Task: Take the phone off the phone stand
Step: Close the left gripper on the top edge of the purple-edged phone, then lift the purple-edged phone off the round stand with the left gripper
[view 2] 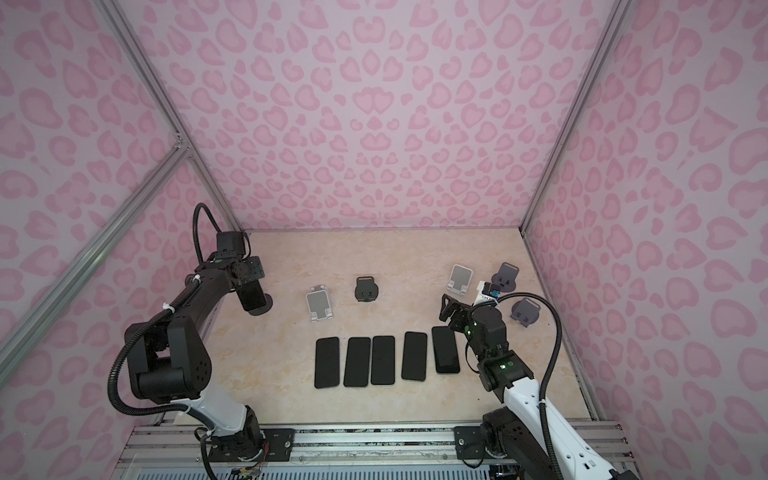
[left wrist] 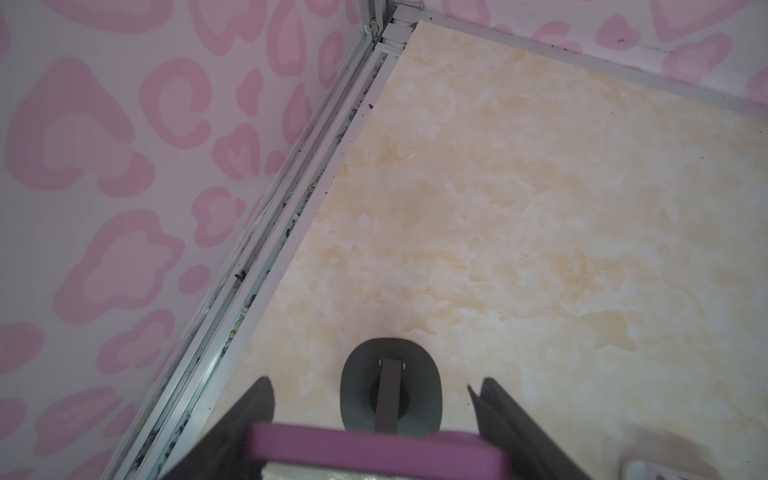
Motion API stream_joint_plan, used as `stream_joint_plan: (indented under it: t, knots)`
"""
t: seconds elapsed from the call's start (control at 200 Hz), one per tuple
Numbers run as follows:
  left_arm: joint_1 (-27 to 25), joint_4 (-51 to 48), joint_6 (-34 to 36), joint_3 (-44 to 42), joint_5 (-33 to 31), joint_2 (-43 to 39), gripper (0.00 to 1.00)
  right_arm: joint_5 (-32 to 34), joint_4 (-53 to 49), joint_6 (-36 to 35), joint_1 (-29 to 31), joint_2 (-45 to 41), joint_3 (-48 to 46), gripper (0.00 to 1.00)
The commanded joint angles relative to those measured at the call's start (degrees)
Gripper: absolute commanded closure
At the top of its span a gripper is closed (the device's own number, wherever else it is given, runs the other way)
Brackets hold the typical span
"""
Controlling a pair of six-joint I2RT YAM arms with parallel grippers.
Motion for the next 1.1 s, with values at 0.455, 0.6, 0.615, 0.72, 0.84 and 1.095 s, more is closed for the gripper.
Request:
stream_joint_plan:
  t: [0.455, 0.6, 0.615, 0.72, 0.84, 1.095]
  knots:
    - [0.0, -1.4, -0.8, -2.2, 1.6, -4.4, 0.41, -1.1, -0.2, 0.7, 0.0, -2.7, -0.2, 0.02]
    - [0.0, -2.3, -0.7, -2.8, 1.5, -6.1, 0.42, -1.0, -0.4, 0.6, 0.1, -3.3, -0.3, 0.02]
    - [0.0, -2.4, -0.8, -2.9, 1.6, -6.3, 0.42, -1.0, -0.3, 0.6, 0.0, -3.3, -0.3, 0.02]
    - [0.0, -3.0, -1.0, -3.5, 1.9, -7.5, 0.43, -1.4, 0.2, 0.8, 0.0, -2.9, -0.4, 0.02]
    - [0.0, -3.5, -1.2, -4.6, 2.2, -8.6, 0.43, -2.2, 0.8, 1.1, 0.0, -2.5, -0.3, 0.02]
    - [-0.1, -3.9, -2.4, -6.9, 3.8, -11.2, 0.46, -1.9, -0.1, 1.6, 0.0, -3.7, -0.3, 0.02]
